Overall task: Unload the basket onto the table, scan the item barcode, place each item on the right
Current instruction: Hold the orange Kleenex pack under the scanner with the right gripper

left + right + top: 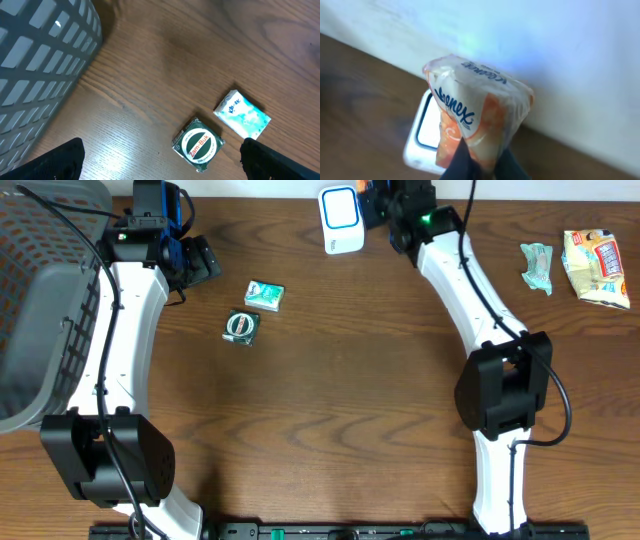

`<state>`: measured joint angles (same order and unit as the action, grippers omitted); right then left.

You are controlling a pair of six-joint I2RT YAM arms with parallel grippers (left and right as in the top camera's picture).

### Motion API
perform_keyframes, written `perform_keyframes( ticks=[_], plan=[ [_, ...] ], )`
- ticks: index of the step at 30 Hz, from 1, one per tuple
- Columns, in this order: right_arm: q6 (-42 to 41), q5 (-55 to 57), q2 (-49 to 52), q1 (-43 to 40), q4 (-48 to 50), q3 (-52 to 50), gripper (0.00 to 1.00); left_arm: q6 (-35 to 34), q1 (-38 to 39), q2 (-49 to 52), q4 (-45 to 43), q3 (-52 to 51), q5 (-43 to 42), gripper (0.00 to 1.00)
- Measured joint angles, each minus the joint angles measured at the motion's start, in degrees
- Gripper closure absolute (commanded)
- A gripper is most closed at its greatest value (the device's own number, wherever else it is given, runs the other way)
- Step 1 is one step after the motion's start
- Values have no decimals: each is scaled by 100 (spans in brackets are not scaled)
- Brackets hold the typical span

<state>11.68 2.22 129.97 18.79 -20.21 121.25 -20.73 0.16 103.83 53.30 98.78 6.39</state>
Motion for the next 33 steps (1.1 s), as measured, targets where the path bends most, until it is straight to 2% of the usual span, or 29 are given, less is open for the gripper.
perform_keyframes(
  ticks=[7,15,27,33],
  plan=[
    [2046,245,352,339,678,13,99,2,0,0,2,0,-2,2],
    [3230,686,874,411,719,11,99,2,0,0,2,0,0,2],
    [3585,925,938,387,660,11,99,2,0,0,2,0,0,2],
    [2822,1335,938,256,876,22,99,2,0,0,2,0,0,2]
  ],
)
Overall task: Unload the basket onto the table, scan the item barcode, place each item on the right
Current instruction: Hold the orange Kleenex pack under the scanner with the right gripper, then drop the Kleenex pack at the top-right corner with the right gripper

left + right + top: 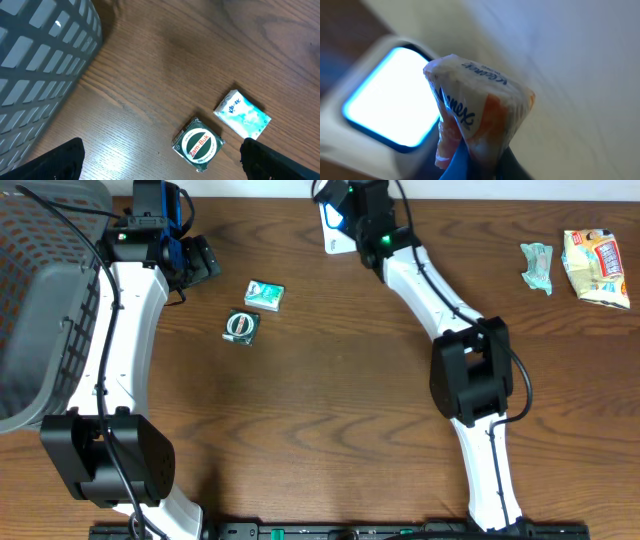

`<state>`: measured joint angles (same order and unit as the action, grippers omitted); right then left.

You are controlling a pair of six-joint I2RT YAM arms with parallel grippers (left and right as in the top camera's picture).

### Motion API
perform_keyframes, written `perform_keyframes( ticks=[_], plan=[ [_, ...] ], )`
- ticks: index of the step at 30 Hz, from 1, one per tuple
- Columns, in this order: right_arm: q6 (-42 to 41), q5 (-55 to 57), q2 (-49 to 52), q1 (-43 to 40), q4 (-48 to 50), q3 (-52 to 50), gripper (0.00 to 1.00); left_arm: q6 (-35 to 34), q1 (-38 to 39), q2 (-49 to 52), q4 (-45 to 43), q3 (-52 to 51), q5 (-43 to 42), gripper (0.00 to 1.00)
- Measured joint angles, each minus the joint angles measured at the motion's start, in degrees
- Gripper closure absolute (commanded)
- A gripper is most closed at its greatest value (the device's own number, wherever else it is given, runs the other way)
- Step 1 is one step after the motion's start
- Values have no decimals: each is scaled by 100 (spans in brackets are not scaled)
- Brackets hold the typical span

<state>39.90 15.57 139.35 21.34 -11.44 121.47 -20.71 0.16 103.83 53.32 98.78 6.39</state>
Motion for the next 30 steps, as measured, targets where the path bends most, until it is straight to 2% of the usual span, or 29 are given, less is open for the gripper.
perform_keyframes(
  ticks=[7,14,16,17,19,21,22,24,25,26,28,30],
  plan=[
    [-1003,463,-83,-988,-1143,33,99,0,0,0,0,0,-2,2],
    [-1401,1054,-164,-2297,-2347,37,98,-2,0,0,0,0,-2,2],
    [-1440,1344,-164,-2555,-2533,37,86,-2,0,0,0,0,-2,2],
    [-1513,1513,-164,-2662,-2590,37,72,0,0,0,0,0,0,2],
    [-1556,1731,-164,-2774,-2651,37,68,-2,0,0,0,0,0,2],
    [-1733,1910,-173,-2879,-2750,37,41,0,0,0,0,0,-2,2],
    [-1816,1971,-173,-2918,-2791,37,34,0,0,0,0,0,-2,2],
    [-1932,2052,-175,-2968,-2879,37,32,0,0,0,0,0,0,2],
    [-2015,2068,-175,-2992,-2918,37,25,0,0,0,0,0,-2,2],
    [-2098,2061,-175,-2999,-2955,37,14,0,0,0,0,0,-2,2],
    [-2258,1945,-175,-3012,-3045,37,2,0,0,0,0,0,-2,2],
    [-2337,1757,-175,-3008,-3115,37,1,0,0,0,0,0,0,2]
  ],
)
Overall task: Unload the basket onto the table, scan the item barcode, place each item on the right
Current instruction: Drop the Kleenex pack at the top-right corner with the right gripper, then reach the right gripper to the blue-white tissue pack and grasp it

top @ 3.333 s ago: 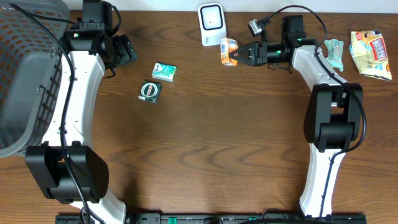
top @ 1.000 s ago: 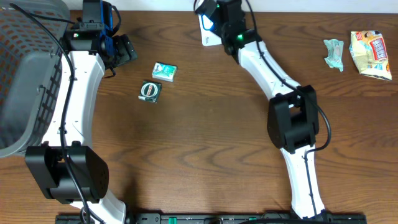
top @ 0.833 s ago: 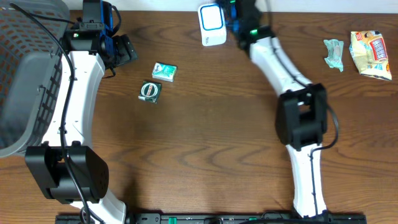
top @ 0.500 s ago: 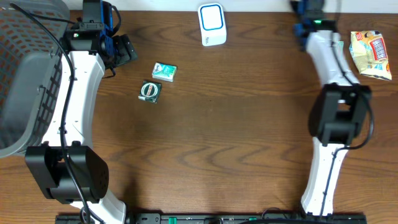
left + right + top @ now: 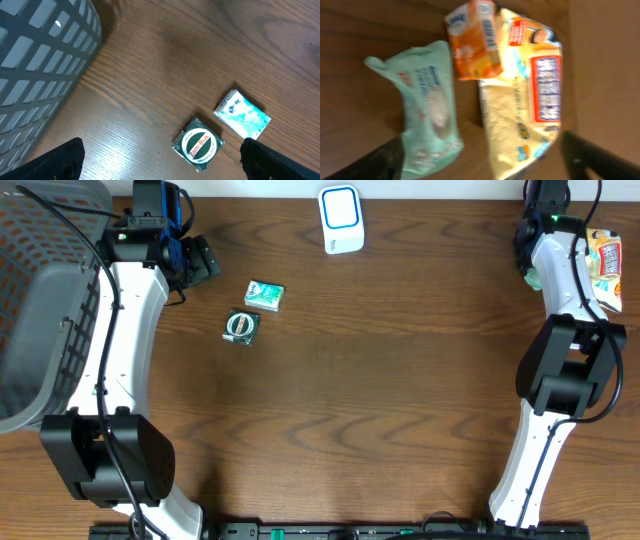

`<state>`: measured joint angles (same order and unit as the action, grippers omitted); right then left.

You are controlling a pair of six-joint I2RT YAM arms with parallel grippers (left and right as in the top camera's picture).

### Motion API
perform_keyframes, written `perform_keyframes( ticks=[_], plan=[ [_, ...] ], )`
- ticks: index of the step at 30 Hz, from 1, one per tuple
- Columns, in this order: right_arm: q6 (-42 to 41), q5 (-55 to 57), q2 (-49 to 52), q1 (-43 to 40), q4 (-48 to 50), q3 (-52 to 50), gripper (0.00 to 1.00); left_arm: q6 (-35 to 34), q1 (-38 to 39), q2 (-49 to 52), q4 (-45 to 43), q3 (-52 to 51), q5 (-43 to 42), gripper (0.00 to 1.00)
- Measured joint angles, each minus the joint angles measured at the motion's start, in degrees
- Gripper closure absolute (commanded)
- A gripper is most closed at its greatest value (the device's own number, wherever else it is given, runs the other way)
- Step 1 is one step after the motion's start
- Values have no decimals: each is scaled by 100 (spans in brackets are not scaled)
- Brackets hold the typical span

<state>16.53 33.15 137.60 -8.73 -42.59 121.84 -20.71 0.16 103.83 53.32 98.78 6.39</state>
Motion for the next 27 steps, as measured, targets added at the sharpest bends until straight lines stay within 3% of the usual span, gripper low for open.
perform_keyframes(
  ticks=[11,16,21,27],
  plan=[
    [-455,-2063,0,984,-212,0,2,0,0,0,0,0,-2,2],
    [-629,-3685,0,1821,-48,0,21,0,0,0,0,0,-2,2],
    [-896,-4937,0,2603,365,0,31,0,0,0,0,0,-2,2],
    [-1547,-5259,0,3436,1056,0,36,0,0,0,0,0,-2,2]
  ],
)
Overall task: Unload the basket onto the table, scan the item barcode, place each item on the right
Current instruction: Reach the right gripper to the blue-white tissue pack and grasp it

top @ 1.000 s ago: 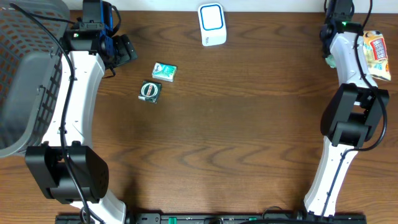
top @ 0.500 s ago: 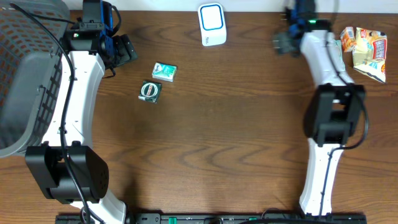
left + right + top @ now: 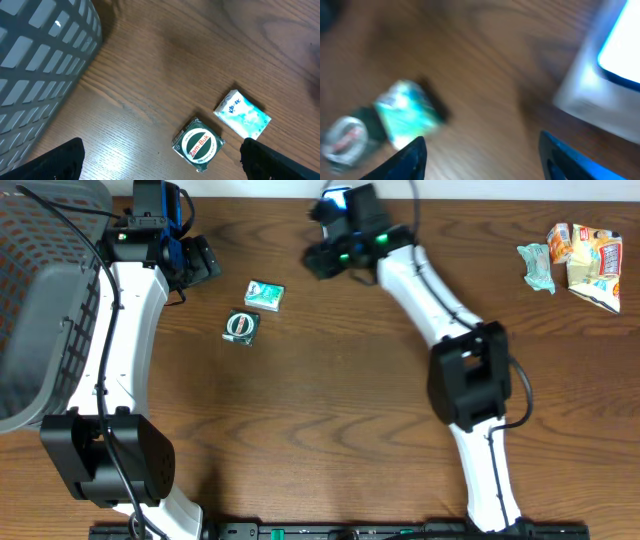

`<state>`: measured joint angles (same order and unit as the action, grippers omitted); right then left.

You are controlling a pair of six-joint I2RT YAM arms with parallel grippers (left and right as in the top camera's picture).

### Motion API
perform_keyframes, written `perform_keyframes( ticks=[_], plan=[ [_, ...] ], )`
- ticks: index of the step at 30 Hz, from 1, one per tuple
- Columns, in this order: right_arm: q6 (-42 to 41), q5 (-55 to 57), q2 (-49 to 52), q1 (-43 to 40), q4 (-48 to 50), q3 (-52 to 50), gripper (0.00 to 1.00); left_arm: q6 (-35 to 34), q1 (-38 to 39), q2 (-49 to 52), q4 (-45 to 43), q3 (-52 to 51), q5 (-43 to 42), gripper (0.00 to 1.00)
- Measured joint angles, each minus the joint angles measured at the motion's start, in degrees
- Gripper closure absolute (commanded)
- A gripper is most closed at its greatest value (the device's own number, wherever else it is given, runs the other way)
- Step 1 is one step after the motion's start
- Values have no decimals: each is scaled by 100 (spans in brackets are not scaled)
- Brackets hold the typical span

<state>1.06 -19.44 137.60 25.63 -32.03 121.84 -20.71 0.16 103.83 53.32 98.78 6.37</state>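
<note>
The white scanner (image 3: 605, 70) with its lit blue window stands at the table's back, mostly hidden under my right arm in the overhead view (image 3: 333, 194). My right gripper (image 3: 320, 260) (image 3: 482, 155) hangs open and empty just left of and in front of it. A teal tissue packet (image 3: 265, 295) (image 3: 407, 112) and a green Zam-Buk tin (image 3: 241, 326) (image 3: 198, 145) lie below and to the left. The orange Kleenex pack (image 3: 558, 240) lies at the far right. My left gripper (image 3: 195, 265) (image 3: 160, 160) is open, empty, left of the teal packet (image 3: 242, 120).
A grey mesh basket (image 3: 40, 300) (image 3: 40, 60) fills the left edge. At the far right, a mint wipes packet (image 3: 535, 265) and a yellow snack bag (image 3: 597, 265) flank the orange pack.
My right gripper, open then over the orange pack at the far right, is now left of the scanner near the teal packet, still open. The left arm has not moved.
My right gripper held the orange Kleenex pack beside the scanner, then right at its lit window. Then the pack lay at the far right between wipes and snack bag, with the gripper open above it. Now that gripper is back by the scanner, empty.
</note>
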Motion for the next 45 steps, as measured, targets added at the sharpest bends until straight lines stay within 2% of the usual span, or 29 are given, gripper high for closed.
perform_keyframes(
  ticks=[5,12,19,25,30,32,34,35,40,41,42,43,45],
  plan=[
    [-787,527,28,612,345,2,43,0,0,0,0,0,2,2],
    [-1668,1338,474,1027,415,7,46,-2,0,0,2,0,0,2],
    [-1971,1622,887,1001,291,39,56,0,0,0,0,0,0,2],
    [-2057,2225,811,1001,-481,199,57,-2,0,0,2,0,0,2],
    [-2057,3654,542,935,-1652,190,57,0,0,0,0,0,2,2],
    [-2022,4306,457,852,-1941,140,51,0,0,0,0,0,2,2],
    [-1897,4649,372,745,-2020,101,41,0,0,0,0,0,0,2],
    [-1810,4725,302,686,-2046,92,41,0,0,0,0,0,2,2],
    [-1574,3954,-264,544,-2175,72,63,-2,0,0,0,0,0,2],
    [-1554,3692,-374,555,-2188,72,63,-2,0,0,0,0,0,2],
    [-1543,3370,-481,575,-2181,72,56,0,0,0,0,0,0,2],
    [-1622,3123,-544,595,-2164,76,44,0,0,0,0,0,2,2],
    [-1884,2671,-577,634,-2153,83,46,0,0,0,0,0,2,2]
  ],
)
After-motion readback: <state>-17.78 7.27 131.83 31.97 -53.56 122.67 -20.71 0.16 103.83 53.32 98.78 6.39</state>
